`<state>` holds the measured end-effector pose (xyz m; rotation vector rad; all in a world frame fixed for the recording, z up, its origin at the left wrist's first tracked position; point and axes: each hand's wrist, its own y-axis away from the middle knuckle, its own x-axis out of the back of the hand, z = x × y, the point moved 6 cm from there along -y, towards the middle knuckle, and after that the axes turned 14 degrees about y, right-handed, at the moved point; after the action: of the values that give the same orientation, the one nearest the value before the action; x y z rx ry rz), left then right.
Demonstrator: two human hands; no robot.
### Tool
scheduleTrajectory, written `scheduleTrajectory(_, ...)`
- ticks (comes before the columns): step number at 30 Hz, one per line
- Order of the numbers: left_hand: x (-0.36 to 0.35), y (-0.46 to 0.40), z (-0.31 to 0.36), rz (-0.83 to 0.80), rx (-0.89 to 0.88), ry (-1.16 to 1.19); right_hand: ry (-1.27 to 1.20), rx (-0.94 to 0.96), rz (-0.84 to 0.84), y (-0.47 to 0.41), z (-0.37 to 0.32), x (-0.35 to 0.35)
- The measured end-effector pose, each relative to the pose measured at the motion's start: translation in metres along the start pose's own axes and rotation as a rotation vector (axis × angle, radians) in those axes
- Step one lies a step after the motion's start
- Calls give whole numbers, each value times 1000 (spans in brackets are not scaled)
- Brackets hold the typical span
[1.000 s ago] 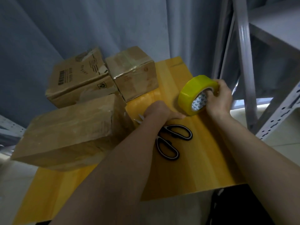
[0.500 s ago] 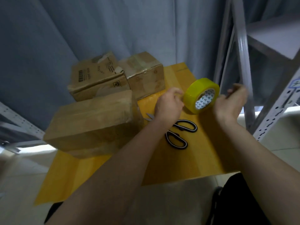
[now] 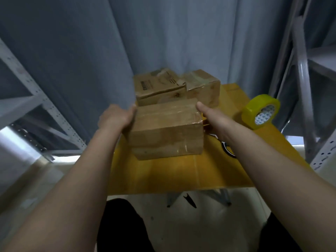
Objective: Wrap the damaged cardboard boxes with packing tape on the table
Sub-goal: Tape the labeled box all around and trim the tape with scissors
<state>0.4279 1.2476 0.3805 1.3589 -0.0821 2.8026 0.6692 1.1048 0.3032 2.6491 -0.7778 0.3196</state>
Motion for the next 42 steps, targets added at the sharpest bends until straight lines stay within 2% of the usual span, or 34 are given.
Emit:
scheduleTrajectory(4,-20,12,-26,-340,61,335,-69,27,-46,6,-4,-13)
scheduleTrajectory(9,-12,14,-37,-383,-37,565,-162,166,-36,17,-12,0)
scheduleTrajectory(11,-15,21,-44,-431,-42,710,-282,246,1,24,-12,8)
scheduleTrajectory(15,-45,40,-53,-729,94,998,-632,238,135,39,-2,12)
scheduleTrajectory(16,-50,40,-55,-725,157,1067,-682,249,156,43,-2,9)
scheduleTrajectory(18,-58,34,-61,-603,296,1173,-738,305,172,54,-6,1)
scheduleTrajectory(21,-65,29,-70,-457,399,1263,-690,445,207,74,-19,-8)
scheduleTrajectory(26,-79,35,-76,-485,518,1558,-481,781,239,111,-39,-33)
scheduleTrajectory(28,-84,39,-80,-456,552,1597,-462,828,227,113,-41,-37)
scheduleTrajectory(30,-87,42,-81,-437,554,1630,-536,786,218,109,-41,-35)
scheduleTrajectory(33,-85,41,-80,-443,505,1709,-679,682,253,97,-35,-24)
scheduleTrajectory(35,-80,39,-78,-459,411,1691,-718,587,238,87,-30,-15)
scheduleTrajectory(39,-64,35,-64,-445,129,1458,-363,412,69,64,-14,-5)
scheduleTrajectory(42,-52,34,-54,-422,-17,1280,-333,368,69,53,9,4)
